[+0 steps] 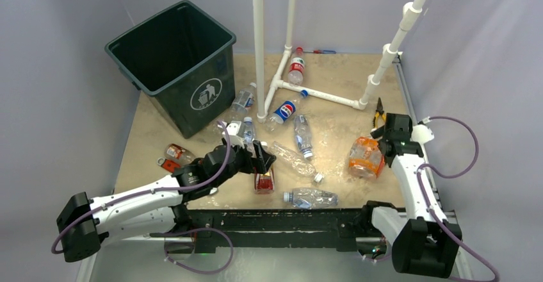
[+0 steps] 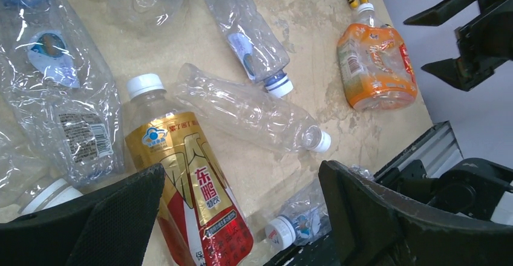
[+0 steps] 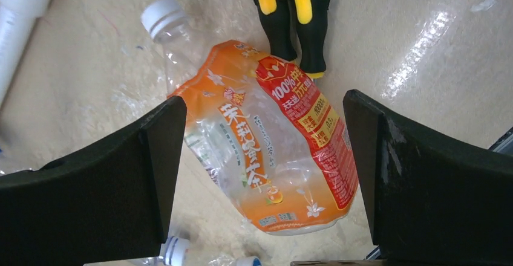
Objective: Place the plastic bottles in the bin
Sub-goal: Pick up the plastic bottle at the center of the board.
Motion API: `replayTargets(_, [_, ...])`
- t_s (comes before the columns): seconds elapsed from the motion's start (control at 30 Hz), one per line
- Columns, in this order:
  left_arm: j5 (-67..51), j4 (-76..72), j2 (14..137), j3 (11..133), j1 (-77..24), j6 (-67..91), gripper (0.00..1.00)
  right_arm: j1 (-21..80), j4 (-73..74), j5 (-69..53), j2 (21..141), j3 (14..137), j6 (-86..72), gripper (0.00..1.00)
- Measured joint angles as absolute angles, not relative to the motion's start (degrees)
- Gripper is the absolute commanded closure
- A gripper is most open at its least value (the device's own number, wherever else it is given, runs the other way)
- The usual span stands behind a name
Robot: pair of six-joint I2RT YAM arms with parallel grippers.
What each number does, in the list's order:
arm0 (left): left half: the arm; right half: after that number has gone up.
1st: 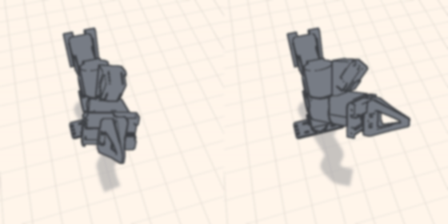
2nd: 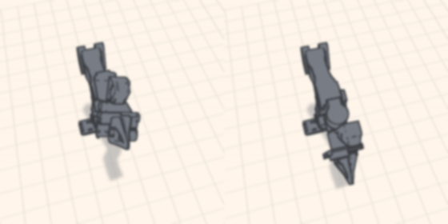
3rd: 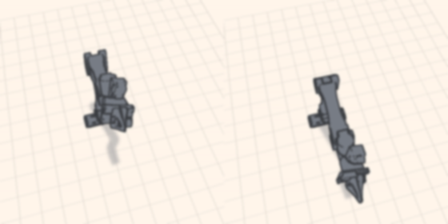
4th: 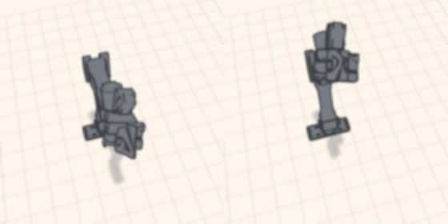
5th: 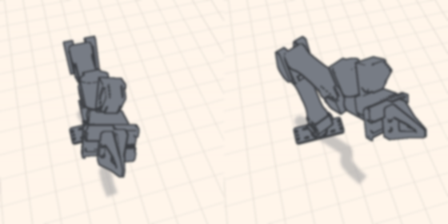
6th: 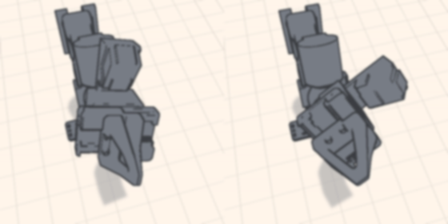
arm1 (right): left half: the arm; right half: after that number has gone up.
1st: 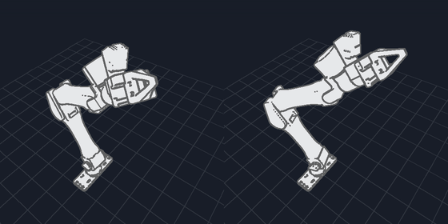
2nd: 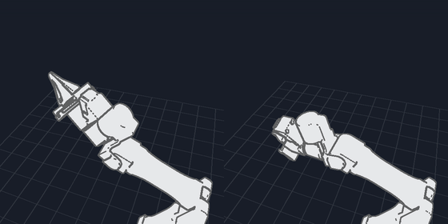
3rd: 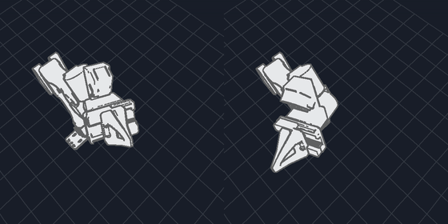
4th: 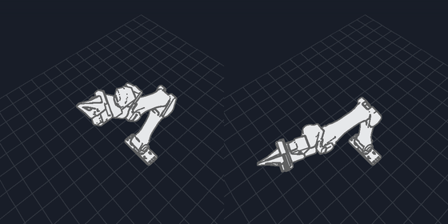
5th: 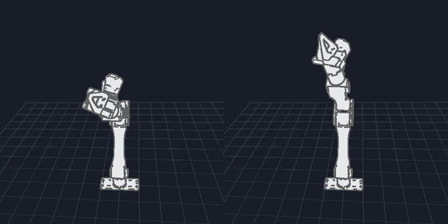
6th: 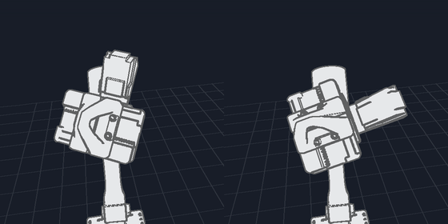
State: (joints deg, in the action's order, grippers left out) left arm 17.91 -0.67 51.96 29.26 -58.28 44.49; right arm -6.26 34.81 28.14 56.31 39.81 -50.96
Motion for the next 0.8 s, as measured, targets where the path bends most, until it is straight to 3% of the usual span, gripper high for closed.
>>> replayTargets(0.53, [14.7,-6.35,52.86,27.29,-58.35,46.98,0.01,-7.18,25.56,12.03,52.45,30.46,-48.36,0.3])
replayTargets(0.6, [14.57,-6.35,53.3,27.2,-58.5,47.18,0.01,-7.18,24.8,10.61,51.16,29.85,-47.81,0.31])
replayTargets(0.8, [14.5,-6.92,54.59,27.2,-58.89,47.42,0.01,-7.14,21.45,7.66,50.92,29.02,-46.37,0.22])
